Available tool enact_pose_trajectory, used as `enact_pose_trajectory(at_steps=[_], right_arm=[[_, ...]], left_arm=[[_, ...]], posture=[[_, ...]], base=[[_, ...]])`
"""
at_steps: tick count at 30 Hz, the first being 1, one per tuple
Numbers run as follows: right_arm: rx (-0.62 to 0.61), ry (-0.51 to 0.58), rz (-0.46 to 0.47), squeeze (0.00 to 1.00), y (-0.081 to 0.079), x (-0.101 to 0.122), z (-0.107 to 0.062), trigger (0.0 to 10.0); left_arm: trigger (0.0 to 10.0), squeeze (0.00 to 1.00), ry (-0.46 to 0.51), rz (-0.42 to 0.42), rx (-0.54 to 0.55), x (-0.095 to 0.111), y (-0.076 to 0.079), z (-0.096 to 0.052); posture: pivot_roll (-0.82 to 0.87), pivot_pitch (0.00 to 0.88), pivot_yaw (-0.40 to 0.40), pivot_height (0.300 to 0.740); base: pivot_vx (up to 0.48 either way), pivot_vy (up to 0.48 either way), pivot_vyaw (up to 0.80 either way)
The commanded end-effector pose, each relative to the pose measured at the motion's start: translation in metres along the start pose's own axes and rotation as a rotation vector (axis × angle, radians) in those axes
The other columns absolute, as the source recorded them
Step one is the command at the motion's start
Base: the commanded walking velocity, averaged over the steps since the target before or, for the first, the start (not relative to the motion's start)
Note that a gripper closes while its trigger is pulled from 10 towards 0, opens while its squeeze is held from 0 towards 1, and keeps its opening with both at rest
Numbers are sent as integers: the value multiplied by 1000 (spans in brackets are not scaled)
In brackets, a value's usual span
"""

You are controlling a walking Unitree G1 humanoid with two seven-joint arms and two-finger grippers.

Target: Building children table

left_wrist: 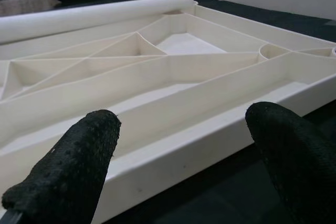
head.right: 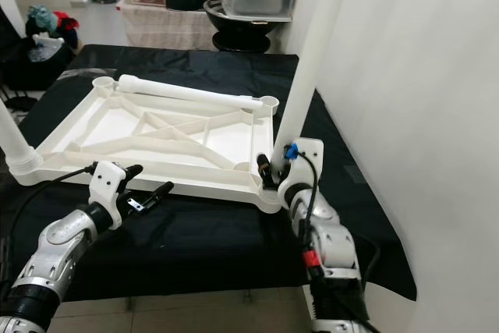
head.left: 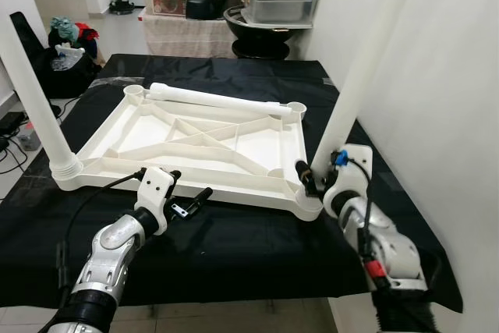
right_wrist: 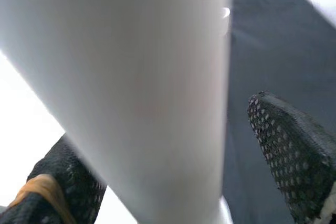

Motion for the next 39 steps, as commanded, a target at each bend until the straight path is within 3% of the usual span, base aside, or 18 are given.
enact_pose_trajectory(at_steps=[1,6,7,8,9,21,22,23,24,25,26,27,39], right_arm=[[-4,18,12,0,7,4,0,10000],[60,75,4,0,14,27,4,10000],[144,107,3,0,9,39,7,10000],[144,107,3,0,9,39,7,10000],[267,151,-5,0,1,55,9,10000],[480,165,-49,0,-20,72,22,10000],[539,145,-50,0,-25,73,21,8667],[539,145,-50,0,-25,73,21,8667],[578,123,-73,0,-27,73,23,4627],[578,123,-73,0,-27,73,23,4627],[594,108,-85,0,-27,73,26,3294],[586,95,-93,0,-25,72,28,0],[519,76,-119,0,-9,63,32,0]], left_arm=[[10000,0,-16,6,-3,-4,-3,-2],[10000,0,-15,12,-2,-3,-5,-2],[10000,0,-14,14,-6,-3,-5,-2],[10000,0,-14,14,-6,-3,-5,-2],[10000,0,-12,16,-11,-2,-4,-1],[10000,0,-8,25,-13,-1,-7,-2],[10000,0,-8,26,-13,-1,-7,-3],[10000,0,-8,26,-13,-1,-7,-3],[10000,0,-9,27,-15,-1,-7,-3],[10000,0,-9,27,-15,-1,-7,-3],[10000,0,-9,28,-16,-1,-7,-4],[10000,0,-9,28,-15,-1,-7,-4],[10000,0,-15,28,-17,-3,-7,-5]], posture=[[34,0,-71,740],[38,0,-71,740],[43,0,-68,740],[43,0,-68,740],[50,0,-68,740],[83,0,-83,740],[87,0,-86,740],[87,0,-86,740],[88,0,-89,740],[88,0,-89,740],[89,0,-90,740],[90,0,-93,740],[76,0,-87,740]], base=[[0,0,0],[0,0,0],[0,0,0],[0,0,0],[0,0,0],[0,0,0],[0,0,0],[0,0,0],[0,0,0],[0,0,0],[0,0,0],[0,0,0],[0,0,0]])
Point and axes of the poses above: a point about 5 cm out from each wrist's last joint towards the gripper, its own z axis pointing out of the wrist towards the gripper, its own x axis along the axis of the wrist's last joint, y = z × x, the point moved 3 cm from there along z, pointing out of the wrist towards the gripper, and after that the axes turned 9 degrees about z, right-handed, at the moved point
